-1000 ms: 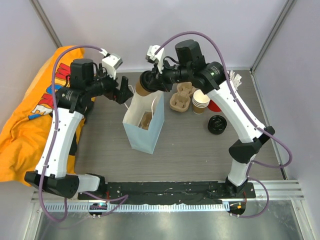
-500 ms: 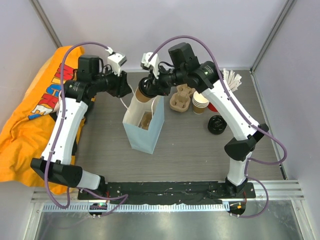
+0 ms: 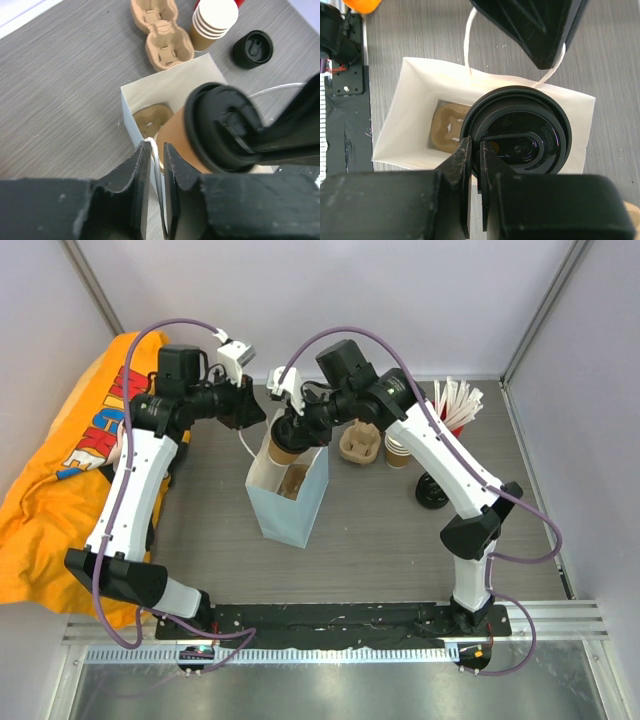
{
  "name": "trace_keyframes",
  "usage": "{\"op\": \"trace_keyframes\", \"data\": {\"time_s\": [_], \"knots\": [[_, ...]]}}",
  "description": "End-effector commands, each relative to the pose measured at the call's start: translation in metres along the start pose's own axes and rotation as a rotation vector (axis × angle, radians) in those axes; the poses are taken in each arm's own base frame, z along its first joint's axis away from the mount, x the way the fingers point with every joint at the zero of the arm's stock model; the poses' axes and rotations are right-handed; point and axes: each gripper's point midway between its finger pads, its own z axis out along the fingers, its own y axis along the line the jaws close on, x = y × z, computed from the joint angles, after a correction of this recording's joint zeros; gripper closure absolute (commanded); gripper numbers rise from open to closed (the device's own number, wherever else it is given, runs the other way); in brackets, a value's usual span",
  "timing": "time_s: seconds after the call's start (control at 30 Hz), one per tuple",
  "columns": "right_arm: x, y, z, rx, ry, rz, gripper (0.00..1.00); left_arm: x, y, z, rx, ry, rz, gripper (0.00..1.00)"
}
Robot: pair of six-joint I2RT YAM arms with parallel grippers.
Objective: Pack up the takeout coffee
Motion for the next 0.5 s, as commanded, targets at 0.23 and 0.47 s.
{"op": "trace_keyframes", "data": {"time_s": [0.23,0.47], "knots": [[0.022,0.000,0.023,-0.038,0.072,0.011,0.99,-0.024,-0.020,-0.010,0.088,-0.064,-0.006,0.87],[0.032,0.003,0.032,-0.054,0.102,0.024,0.99,-0.025,-0.027,-0.011,0.124,-0.068,-0.023,0.89]]}}
